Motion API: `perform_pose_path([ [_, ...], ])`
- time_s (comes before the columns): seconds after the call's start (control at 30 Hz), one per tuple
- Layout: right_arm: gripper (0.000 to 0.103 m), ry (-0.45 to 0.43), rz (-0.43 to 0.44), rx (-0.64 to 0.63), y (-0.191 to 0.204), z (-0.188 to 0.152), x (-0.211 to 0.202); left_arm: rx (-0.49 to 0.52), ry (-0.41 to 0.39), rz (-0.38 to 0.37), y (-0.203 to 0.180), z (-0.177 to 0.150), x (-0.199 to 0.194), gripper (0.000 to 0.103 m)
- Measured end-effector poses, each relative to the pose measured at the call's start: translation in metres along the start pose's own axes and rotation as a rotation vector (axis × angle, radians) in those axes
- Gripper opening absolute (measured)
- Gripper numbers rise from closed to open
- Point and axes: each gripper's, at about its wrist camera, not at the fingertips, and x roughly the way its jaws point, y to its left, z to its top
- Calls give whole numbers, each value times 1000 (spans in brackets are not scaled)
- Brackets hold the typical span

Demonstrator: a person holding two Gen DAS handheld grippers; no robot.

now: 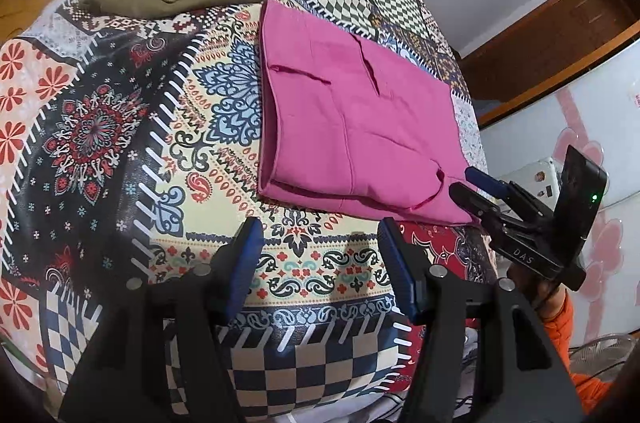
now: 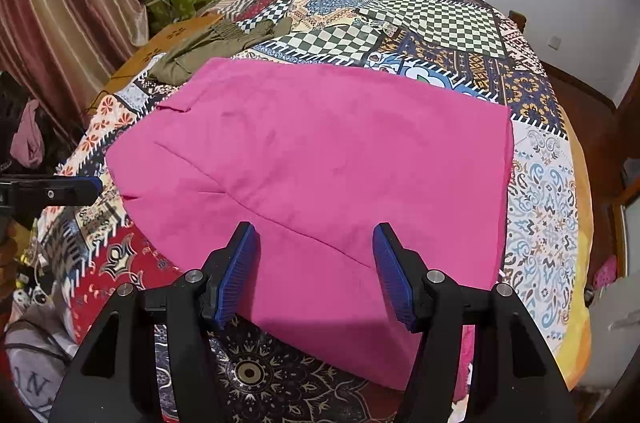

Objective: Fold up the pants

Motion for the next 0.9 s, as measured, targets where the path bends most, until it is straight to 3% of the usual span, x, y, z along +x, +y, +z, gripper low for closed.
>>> perform_pose_path([
  [0.33,58,-10,43,33,-6,-4,3,-92,24,-141,2,18,17,71],
  [0.6,58,-9,63,45,-8,-5,5,-175,15,-243,11,33,29,71],
  [0.7,58,-8,67,48,-9,-5,5,-167,-4,-225,8,39,32,71],
  [0.77,58,-8,70,47,-10,-5,5,-137,-22,-172,0,43,34,69],
  [0.9,59,-7,74,51,-12,-6,6,-46,-44,-66,-16,49,41,48],
])
